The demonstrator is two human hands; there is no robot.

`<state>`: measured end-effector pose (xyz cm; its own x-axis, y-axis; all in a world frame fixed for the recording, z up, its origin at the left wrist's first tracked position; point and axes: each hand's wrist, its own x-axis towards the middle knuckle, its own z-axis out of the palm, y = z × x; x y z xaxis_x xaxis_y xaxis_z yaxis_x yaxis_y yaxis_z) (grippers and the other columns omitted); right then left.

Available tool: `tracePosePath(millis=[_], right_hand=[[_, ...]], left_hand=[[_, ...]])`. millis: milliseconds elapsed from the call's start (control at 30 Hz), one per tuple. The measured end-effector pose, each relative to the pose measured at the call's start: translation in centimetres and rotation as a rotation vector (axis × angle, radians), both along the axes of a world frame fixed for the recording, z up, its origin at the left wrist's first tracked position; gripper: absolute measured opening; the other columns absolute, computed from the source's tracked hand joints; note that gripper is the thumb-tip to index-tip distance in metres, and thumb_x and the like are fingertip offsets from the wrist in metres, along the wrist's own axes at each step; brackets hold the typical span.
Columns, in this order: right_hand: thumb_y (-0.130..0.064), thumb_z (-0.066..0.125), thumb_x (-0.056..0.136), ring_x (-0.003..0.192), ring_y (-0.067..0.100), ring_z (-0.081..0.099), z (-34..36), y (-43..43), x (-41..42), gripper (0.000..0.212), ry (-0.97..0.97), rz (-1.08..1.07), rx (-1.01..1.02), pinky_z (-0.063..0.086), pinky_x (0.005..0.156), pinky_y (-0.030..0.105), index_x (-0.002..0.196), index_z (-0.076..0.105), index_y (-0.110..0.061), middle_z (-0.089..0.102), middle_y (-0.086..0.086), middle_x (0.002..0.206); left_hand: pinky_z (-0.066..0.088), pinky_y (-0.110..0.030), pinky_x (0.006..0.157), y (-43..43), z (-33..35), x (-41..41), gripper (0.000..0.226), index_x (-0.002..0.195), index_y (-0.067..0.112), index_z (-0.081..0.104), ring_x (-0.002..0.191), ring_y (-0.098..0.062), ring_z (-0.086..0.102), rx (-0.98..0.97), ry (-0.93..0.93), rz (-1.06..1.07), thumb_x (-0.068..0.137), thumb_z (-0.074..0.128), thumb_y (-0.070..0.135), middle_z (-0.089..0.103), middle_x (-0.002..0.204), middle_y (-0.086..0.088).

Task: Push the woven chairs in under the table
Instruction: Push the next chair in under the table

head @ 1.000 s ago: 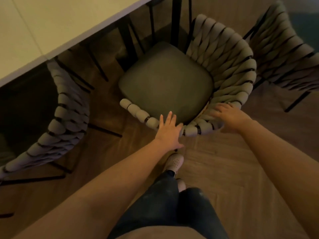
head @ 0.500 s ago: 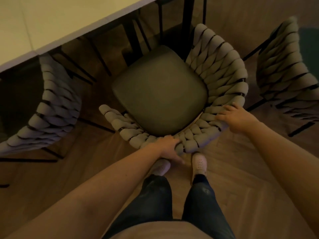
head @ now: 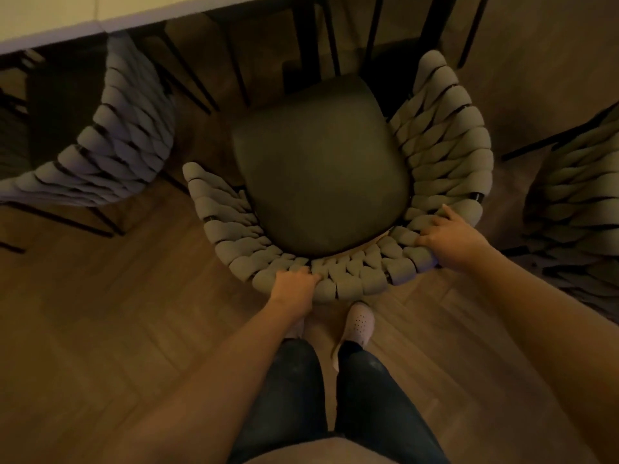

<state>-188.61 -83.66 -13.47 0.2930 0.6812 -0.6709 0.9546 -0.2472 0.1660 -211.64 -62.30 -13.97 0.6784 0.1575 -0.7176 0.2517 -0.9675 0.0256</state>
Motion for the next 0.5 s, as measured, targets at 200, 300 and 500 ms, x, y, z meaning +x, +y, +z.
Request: tracePosePath(millis=[200,300,500], right_hand=[[-0.027,0.048,0.094,0.108,0.020,0.056,-0.1,3.6,-0.9,0.029,0.061,-0.016,0.105,0.041,0.093,0.036,0.122,0.056,-0.030,0.062,-0.003,0.116],[-0.025,0.050,0.094,0.100,0.019,0.058,0.0,5.8,-1.4,0.023,0.072,-0.026,0.158,0.038,0.071,0.028,0.115,0.058,-0.026,0.063,0.000,0.109],[-0.021,0.052,0.093,0.099,0.019,0.060,-0.2,10.2,-1.3,0.019,0.084,-0.079,0.128,0.037,0.070,0.028,0.108,0.063,-0.022,0.064,0.001,0.107]], left_hand=[[0.038,-0.040,0.096,4.4,0.5,0.0,0.050,0.145,0.032,0.039,0.121,-0.026,0.050,0.054,-0.001,-0.051,0.097,0.050,0.031,0.045,0.140,-0.006],[0.038,-0.040,0.098,6.9,0.9,0.0,0.047,0.144,0.032,0.040,0.123,-0.025,0.050,0.080,0.003,-0.057,0.097,0.048,0.031,0.043,0.143,-0.005],[0.039,-0.039,0.097,11.6,1.2,0.5,0.045,0.143,0.032,0.041,0.122,-0.024,0.051,0.083,0.011,-0.079,0.098,0.046,0.031,0.042,0.144,-0.004]])
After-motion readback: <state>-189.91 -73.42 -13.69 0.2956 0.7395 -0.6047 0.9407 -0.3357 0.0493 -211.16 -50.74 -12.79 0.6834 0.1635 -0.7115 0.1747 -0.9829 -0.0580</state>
